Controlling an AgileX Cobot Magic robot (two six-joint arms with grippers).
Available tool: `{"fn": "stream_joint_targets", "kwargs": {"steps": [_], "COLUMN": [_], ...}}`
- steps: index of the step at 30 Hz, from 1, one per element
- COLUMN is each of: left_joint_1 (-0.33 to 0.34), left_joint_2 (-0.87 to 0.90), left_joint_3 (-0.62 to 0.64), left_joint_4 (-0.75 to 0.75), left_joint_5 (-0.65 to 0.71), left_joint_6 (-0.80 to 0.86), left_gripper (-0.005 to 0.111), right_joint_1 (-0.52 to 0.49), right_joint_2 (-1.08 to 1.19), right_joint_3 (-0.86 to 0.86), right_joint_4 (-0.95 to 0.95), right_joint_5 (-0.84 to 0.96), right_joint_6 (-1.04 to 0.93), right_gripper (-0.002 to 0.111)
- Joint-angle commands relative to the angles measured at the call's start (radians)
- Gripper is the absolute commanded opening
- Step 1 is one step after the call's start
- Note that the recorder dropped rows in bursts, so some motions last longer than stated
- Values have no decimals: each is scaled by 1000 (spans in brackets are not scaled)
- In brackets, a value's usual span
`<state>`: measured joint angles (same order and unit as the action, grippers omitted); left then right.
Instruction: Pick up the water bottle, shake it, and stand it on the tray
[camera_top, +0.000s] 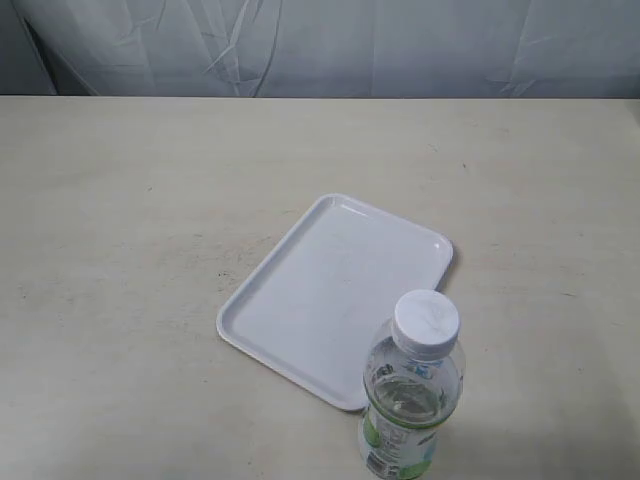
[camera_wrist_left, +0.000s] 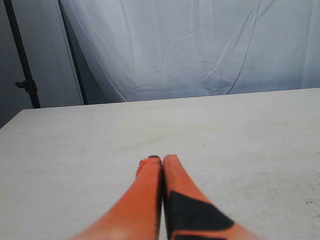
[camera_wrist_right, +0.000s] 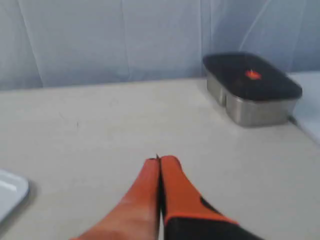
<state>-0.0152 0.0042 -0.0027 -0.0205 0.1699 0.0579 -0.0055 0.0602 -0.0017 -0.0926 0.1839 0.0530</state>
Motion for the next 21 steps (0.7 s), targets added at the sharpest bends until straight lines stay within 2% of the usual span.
{"fn": "stream_joint_targets", "kwargs": {"steps": [1, 6, 9, 11, 13, 15, 18, 21], "left_joint_1": [-7, -7, -7, -7, -7, -7, -7, -7], "left_joint_2": [-4, -4, -4, -4, -4, -4, -4, -4], "left_joint_3": [3, 3, 3, 3, 3, 3, 3, 3], "left_joint_4": [0, 0, 0, 0, 0, 0, 0, 0], "left_joint_5": [-13, -13, -13, -13, -13, -13, -13, -13], "left_joint_6": [-3, -3, -3, -3, -3, -3, -3, -3], "left_gripper": [2, 2, 2, 2, 2, 2, 2, 2], "right_joint_1": [-4, -4, -4, -4, -4, -4, -4, -4], "right_joint_2": [-4, -4, -4, -4, -4, -1, 55, 187], "right_joint_3": [2, 2, 2, 2, 2, -48, -217, -466], "right_joint_4": [93, 274, 315, 308, 278, 256, 136, -82], "right_joint_5": [-309, -615, -638, -625, -587, -458, -279, -145], "right_joint_6": [67, 228, 520, 595, 633, 638, 629, 604], "right_gripper": [0, 0, 0, 0, 0, 0, -1, -1]}}
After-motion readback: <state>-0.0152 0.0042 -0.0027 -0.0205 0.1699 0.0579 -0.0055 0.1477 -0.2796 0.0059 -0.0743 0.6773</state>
